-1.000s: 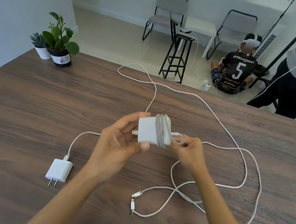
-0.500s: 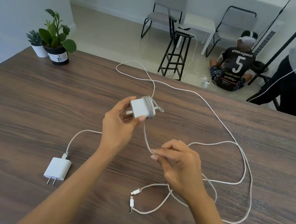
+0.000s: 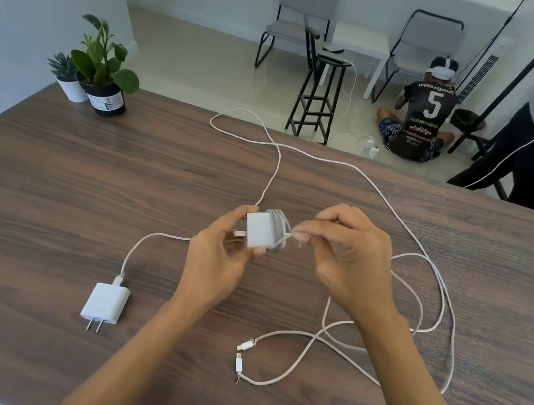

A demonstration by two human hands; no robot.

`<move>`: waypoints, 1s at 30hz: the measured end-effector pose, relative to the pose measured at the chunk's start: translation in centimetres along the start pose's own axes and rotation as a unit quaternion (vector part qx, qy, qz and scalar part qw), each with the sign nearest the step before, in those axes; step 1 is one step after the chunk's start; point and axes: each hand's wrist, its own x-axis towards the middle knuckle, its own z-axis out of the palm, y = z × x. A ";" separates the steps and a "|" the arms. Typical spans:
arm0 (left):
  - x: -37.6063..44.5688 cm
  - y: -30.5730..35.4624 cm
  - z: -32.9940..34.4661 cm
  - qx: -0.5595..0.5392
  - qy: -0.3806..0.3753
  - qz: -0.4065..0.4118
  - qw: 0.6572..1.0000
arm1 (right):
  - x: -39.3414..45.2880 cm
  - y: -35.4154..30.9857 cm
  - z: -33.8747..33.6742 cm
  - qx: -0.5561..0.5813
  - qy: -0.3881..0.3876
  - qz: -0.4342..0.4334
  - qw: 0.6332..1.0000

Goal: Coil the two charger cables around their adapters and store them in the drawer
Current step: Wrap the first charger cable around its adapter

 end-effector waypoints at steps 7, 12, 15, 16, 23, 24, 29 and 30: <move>-1.7 1.1 0.1 -0.032 -0.066 -0.004 0.997 | 2.3 1.0 0.2 -0.012 -0.035 0.013 0.999; -2.8 3.3 -0.6 -0.084 -0.122 0.011 0.989 | 3.7 1.6 0.1 0.097 -0.042 0.107 0.989; -3.6 4.3 -0.9 -0.110 -0.147 0.018 0.983 | 4.2 2.6 -0.1 0.165 -0.033 0.176 0.970; -3.8 4.5 -0.9 -0.114 -0.153 0.022 0.981 | 4.2 2.8 0.0 0.178 -0.037 0.193 0.964; -4.4 4.8 -1.3 -0.163 -0.153 0.031 0.974 | 2.4 5.6 0.9 0.231 -0.064 0.299 0.924; -4.4 4.8 -1.3 -0.169 -0.149 0.035 0.974 | 1.8 6.1 1.2 0.225 -0.073 0.318 0.918; -3.5 5.0 -1.3 -0.212 -0.090 0.046 0.972 | -1.4 6.8 3.1 0.156 -0.116 0.357 0.914; -3.0 5.1 -1.5 -0.214 -0.071 0.048 0.973 | -2.0 6.5 3.5 0.144 -0.117 0.359 0.915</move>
